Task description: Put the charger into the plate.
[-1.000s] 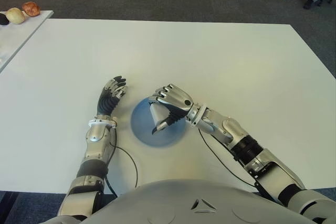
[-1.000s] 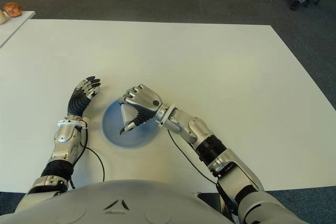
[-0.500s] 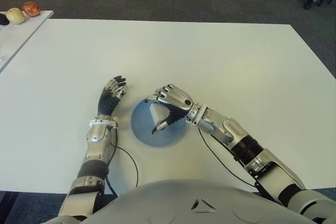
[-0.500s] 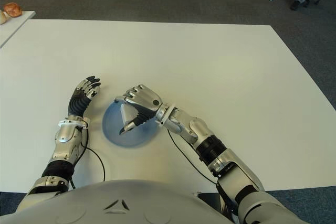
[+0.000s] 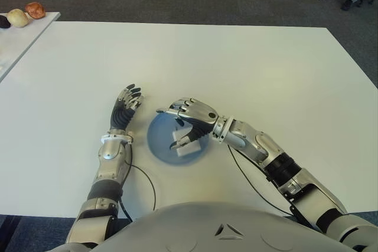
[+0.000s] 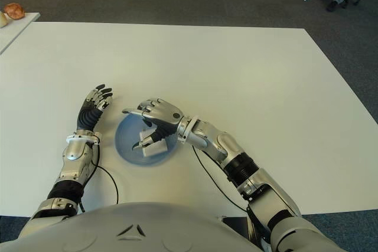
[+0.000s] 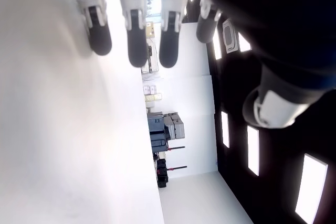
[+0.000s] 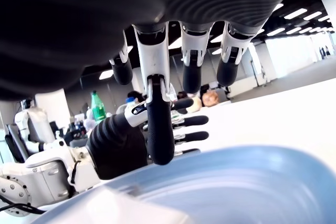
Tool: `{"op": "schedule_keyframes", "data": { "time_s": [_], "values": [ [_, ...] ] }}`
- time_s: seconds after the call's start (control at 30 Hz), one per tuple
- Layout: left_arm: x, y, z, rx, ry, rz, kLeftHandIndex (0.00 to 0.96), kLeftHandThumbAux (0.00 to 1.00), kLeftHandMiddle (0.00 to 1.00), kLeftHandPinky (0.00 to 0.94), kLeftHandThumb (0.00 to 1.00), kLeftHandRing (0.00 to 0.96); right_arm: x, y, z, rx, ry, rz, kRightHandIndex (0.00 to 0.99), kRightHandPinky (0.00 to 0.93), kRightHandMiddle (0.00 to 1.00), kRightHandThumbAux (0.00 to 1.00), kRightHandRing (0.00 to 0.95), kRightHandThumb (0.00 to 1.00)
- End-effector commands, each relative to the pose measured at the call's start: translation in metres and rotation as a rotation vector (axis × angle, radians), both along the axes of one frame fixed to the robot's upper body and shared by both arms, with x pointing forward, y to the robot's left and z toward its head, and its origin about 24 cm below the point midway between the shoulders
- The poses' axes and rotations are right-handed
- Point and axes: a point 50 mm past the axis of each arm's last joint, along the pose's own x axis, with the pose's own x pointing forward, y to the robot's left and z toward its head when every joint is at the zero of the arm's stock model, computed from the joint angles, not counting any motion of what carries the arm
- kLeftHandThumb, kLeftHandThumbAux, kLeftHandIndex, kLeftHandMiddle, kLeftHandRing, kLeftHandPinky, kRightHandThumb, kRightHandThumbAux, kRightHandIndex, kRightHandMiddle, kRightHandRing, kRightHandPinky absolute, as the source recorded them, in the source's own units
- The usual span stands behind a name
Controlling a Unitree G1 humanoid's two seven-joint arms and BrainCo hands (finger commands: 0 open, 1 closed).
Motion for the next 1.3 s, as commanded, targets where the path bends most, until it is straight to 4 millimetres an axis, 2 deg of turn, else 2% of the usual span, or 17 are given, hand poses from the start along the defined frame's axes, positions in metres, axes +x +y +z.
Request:
{"op": "schedule_keyframes", "data": {
  "time_s": [0.03, 0.2, 0.7, 0.83, 1.03, 1.2, 1.3],
  "values": [
    [-0.042, -0.014, -0.047, -0.055, 0.285, 0.016, 0.109, 0.503, 0.206, 0.172, 0.000, 0.198, -0.001, -0.003, -0.005, -0.008, 0.040, -0.009, 0.000, 0.000, 0.000, 0.193, 0.000, 0.209],
    [-0.042, -0.014, -0.047, -0.054, 0.285, 0.024, 0.159, 0.517, 0.232, 0.224, 0.000, 0.224, 0.000, -0.004, -0.006, -0.025, 0.048, -0.013, 0.000, 0.000, 0.000, 0.207, 0.000, 0.189],
    [-0.038, -0.018, -0.045, -0.072, 0.246, 0.022, 0.237, 0.558, 0.291, 0.275, 0.000, 0.281, 0.010, -0.008, -0.002, -0.058, 0.014, -0.037, 0.000, 0.000, 0.000, 0.225, 0.000, 0.151],
    [-0.038, -0.017, -0.044, -0.075, 0.245, 0.009, 0.255, 0.564, 0.299, 0.283, 0.000, 0.288, 0.022, -0.009, 0.002, -0.057, 0.000, -0.073, 0.000, 0.000, 0.000, 0.240, 0.000, 0.143],
    [-0.038, -0.018, -0.043, -0.073, 0.234, 0.015, 0.282, 0.557, 0.302, 0.268, 0.000, 0.283, 0.050, -0.010, 0.014, -0.018, -0.014, -0.218, 0.000, 0.000, 0.000, 0.294, 0.000, 0.106],
    [-0.037, -0.019, -0.042, -0.089, 0.222, 0.019, 0.311, 0.537, 0.296, 0.255, 0.000, 0.271, 0.081, -0.007, 0.024, 0.114, -0.008, -0.401, 0.000, 0.000, 0.000, 0.376, 0.000, 0.073],
    [-0.037, -0.020, -0.041, -0.094, 0.217, 0.011, 0.329, 0.524, 0.298, 0.250, 0.000, 0.266, 0.090, -0.011, 0.028, 0.198, 0.019, -0.472, 0.000, 0.000, 0.000, 0.425, 0.000, 0.063]
  ]
}}
